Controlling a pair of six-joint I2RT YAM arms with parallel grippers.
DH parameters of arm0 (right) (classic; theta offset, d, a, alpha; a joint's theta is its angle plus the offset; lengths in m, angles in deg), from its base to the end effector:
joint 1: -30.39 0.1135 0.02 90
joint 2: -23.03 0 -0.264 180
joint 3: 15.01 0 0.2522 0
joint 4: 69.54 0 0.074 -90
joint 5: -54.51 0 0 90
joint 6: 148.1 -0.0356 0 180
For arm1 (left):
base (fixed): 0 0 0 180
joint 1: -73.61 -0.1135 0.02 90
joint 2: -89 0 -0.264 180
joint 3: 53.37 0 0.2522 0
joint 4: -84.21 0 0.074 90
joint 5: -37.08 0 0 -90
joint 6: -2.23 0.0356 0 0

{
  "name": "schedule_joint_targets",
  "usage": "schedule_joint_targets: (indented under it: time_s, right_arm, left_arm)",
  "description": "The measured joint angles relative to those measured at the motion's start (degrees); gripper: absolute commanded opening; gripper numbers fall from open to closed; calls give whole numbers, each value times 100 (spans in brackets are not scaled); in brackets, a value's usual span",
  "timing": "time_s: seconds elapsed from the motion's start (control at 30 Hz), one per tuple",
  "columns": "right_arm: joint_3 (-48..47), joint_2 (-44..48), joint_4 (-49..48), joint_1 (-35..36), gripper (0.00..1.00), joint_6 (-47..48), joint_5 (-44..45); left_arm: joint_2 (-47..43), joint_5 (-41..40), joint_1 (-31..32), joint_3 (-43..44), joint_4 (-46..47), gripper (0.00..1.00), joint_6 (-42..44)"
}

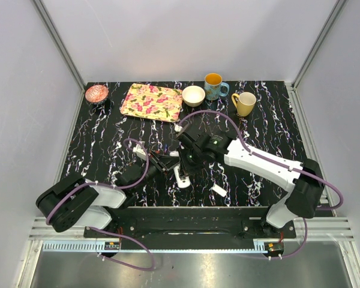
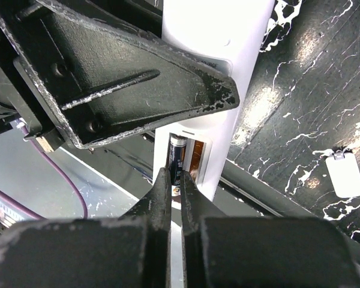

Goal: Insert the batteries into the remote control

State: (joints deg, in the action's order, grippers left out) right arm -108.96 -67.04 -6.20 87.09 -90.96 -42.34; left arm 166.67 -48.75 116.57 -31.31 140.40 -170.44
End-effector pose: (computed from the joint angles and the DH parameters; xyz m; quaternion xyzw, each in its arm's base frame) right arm 0.1763 0.2761 0.3004 -0.2143 0.9390 0.2261 0.1460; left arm 0.1560 -0.1488 0.1644 -0.2145 0.6700 -0.6434 0.3017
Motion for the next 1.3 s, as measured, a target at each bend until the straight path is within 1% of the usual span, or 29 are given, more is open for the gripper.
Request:
schedule_joint_targets:
  time_s: [0.57, 1.1, 1.13, 1.17, 1.3]
  right_arm:
    - [494, 501, -649, -61, 0, -483, 149]
    - [494, 459, -704, -74, 0, -625, 162]
    - [494, 459, -710, -74, 1, -625, 162]
    - [494, 459, -719, -74, 4, -625, 164]
    - [498, 459, -767, -74, 12, -621, 166]
  left_arm:
    - [-50, -192, 11, 212, -92, 0, 35]
    - [-48, -293, 33, 251, -111, 0, 162]
    - [-48, -295, 33, 251, -111, 0, 162]
    - [-48, -302, 33, 251, -111, 0, 162]
    - [-48, -343, 33, 251, -111, 0, 160]
